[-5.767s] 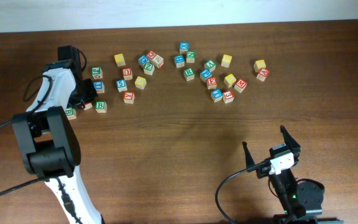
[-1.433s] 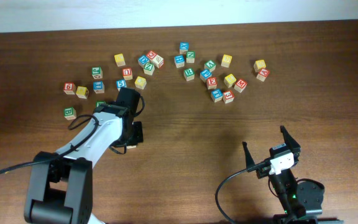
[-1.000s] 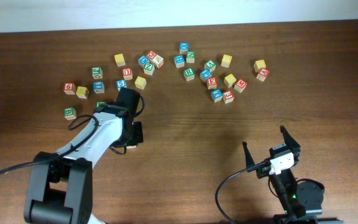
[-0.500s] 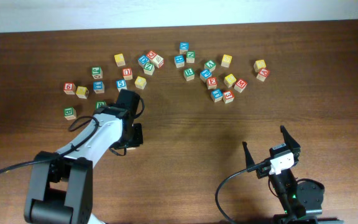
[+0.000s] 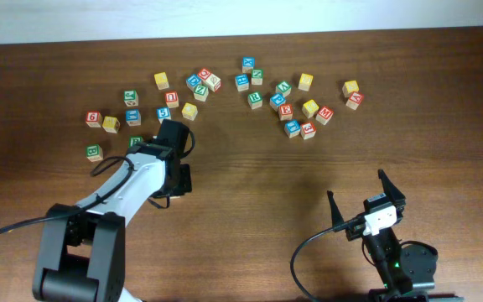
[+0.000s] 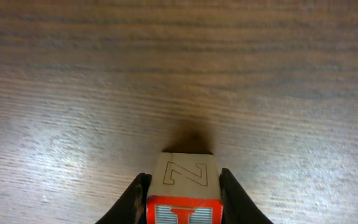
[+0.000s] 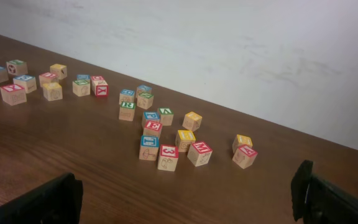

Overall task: Spell out ICRA
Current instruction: 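Lower the I block onto the table and open the left gripper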

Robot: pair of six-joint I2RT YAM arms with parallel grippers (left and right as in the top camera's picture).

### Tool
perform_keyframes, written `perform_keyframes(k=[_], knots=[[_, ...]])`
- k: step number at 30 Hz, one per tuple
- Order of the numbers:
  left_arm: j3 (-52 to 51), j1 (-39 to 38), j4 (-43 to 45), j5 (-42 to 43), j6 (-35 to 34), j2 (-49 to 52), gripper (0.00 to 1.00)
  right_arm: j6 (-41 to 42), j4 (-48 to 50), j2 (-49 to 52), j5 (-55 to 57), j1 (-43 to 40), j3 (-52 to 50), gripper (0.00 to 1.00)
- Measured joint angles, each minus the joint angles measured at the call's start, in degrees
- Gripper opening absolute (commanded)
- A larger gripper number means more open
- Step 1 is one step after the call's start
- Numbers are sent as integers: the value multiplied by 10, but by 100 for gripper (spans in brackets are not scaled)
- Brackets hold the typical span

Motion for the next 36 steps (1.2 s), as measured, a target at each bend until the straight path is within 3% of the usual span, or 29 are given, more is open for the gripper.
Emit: perform_keyframes(k=[10,14,22,30,36], knots=[[0,0,9,-36,0,0,36,0,0,0,0,0,0,98],[0,0,10,-43,0,0,30,0,0,0,0,0,0,98],[0,0,23,-45,11,0,31,0,0,0,0,0,0,98],[0,0,26,-42,52,0,40,0,0,0,0,0,0,98],[0,0,7,-38,58,0,32,0,0,0,0,0,0,98]])
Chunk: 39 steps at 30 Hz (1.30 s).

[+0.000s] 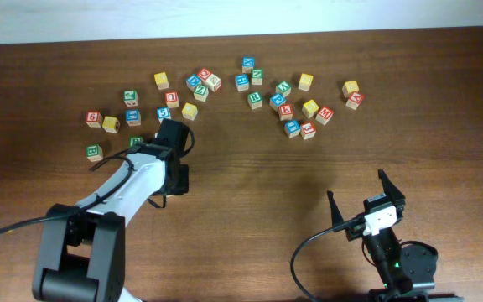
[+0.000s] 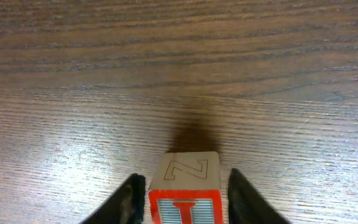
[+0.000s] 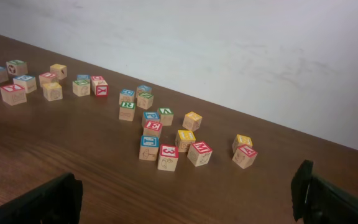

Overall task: Spell out ICRA
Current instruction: 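Lower the I block onto the table and open the left gripper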

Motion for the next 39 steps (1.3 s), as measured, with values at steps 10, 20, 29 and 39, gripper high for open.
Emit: perform_keyframes(k=[10,20,29,39], knots=[[0,0,2,-6,1,0,36,0,0,0,0,0,0,98],[0,0,-5,-3,3,0,29,0,0,0,0,0,0,98],[0,0,-2,-14,5,0,26,0,0,0,0,0,0,98],[0,0,3,-22,6,0,53,0,0,0,0,0,0,98]])
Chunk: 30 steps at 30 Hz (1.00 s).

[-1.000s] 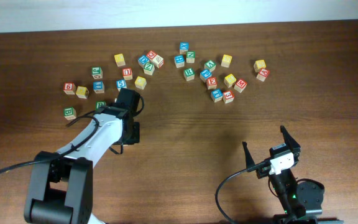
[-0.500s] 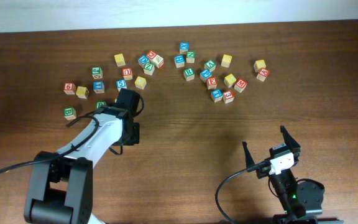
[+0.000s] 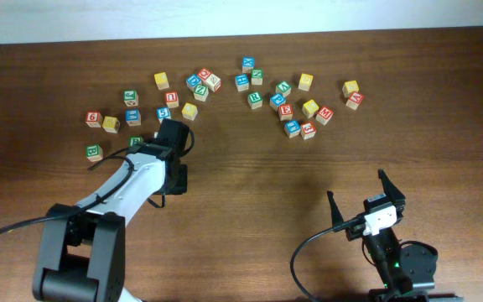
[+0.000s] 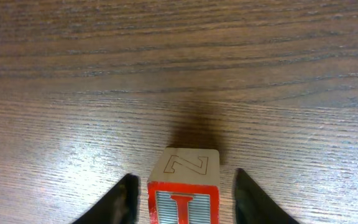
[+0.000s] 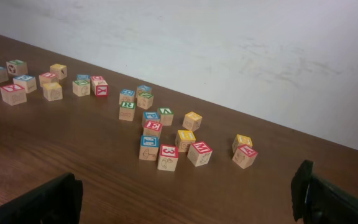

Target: Spell out ICRA

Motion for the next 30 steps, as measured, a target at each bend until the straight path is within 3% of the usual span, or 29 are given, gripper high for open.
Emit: perform_keyframes(k=[4,6,7,9,11,13,14,16,17,19,22,24,30], knots=[[0,0,1,0,2,0,64,0,0,0,0,0,0,98],[0,0,1,0,1,0,62,0,0,0,0,0,0,98],[0,0,1,0,1,0,54,0,0,0,0,0,0,98],[0,0,0,0,3,0,26,0,0,0,0,0,0,98],[0,0,-8,0,2,0,10,0,0,0,0,0,0,98],[2,0,-19,0,1,0,6,0,0,0,0,0,0,98],[6,0,-27,0,2,0,11,0,0,0,0,0,0,98],[21,0,-42,0,3,0,37,0,0,0,0,0,0,98],[35,0,-47,0,5,0,41,0,0,0,0,0,0,98],[74,0,-50,0,5,-1,45,0,0,0,0,0,0,98],[140,0,-60,0,1,-9,26,0,0,0,0,0,0,98],[170,0,-91,0,2,-17,23,0,0,0,0,0,0,98],[202,0,-160,1,4,-28,55,0,0,0,0,0,0,98]])
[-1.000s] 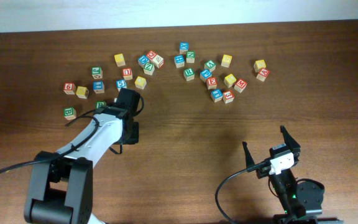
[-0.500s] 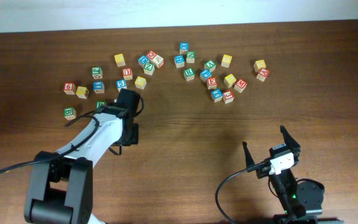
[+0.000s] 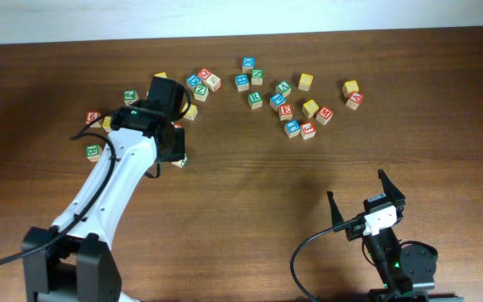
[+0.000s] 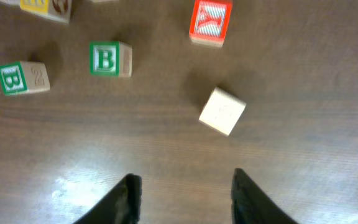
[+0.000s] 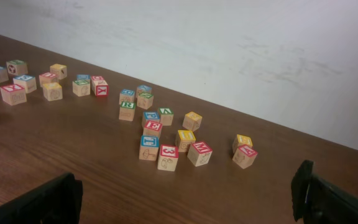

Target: Spell out ICRA

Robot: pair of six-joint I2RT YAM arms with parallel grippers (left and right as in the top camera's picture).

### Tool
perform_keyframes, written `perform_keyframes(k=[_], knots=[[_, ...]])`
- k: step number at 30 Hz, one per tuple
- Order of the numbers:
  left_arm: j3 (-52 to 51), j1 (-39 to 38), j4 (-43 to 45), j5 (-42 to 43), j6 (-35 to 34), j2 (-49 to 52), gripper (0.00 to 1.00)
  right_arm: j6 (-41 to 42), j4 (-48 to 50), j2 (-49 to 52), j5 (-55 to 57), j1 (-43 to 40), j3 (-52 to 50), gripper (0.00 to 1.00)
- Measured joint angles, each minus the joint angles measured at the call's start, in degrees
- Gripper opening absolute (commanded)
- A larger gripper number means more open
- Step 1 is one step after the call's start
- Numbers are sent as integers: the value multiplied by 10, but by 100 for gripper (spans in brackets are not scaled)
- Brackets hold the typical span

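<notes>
A pale wooden block (image 4: 222, 111) lies turned askew with a plain face up, just ahead of my left gripper (image 4: 184, 176). That gripper is open, holds nothing and hangs well above the table. The same block shows beside the left arm (image 3: 179, 161) and at the edge of the right wrist view, where one side is green. Other letter blocks lie in two loose groups along the far side. Among them is a red one that looks like an A (image 5: 245, 154). My right gripper (image 5: 185, 199) rests open and empty at the front right (image 3: 363, 200).
Near the pale block lie two green B blocks (image 4: 109, 59) (image 4: 22, 78) and a red Y block (image 4: 211, 22). The right group holds a red 3 (image 5: 168, 152) and a red M (image 5: 201, 149). A white wall runs behind the brown table (image 3: 267, 210).
My left gripper stood low and open round the block with the red I; now it is higher and farther back, over the left group. A pale block lies free ahead of it. The right arm is unchanged.
First my left gripper was shut on the red I block, low over bare table in front of the left group. Then its fingers stood slightly apart, then wide apart with the block standing on the wood. Now the gripper is up and away. The right gripper stayed open and still.
</notes>
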Motion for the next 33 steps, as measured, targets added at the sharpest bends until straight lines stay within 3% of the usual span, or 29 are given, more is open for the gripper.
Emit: perform_keyframes(k=[6,10,12,14,33], knots=[[-2,0,17,4,-1,0,53,0,0,0,0,0,0,98],[-26,0,99,5,0,0,33,0,0,0,0,0,0,98],[-52,0,143,5,0,0,13,0,0,0,0,0,0,98],[-75,0,173,7,-5,0,0,0,0,0,0,0,0,98],[-237,0,469,10,-1,0,0,0,0,0,0,0,0,98]])
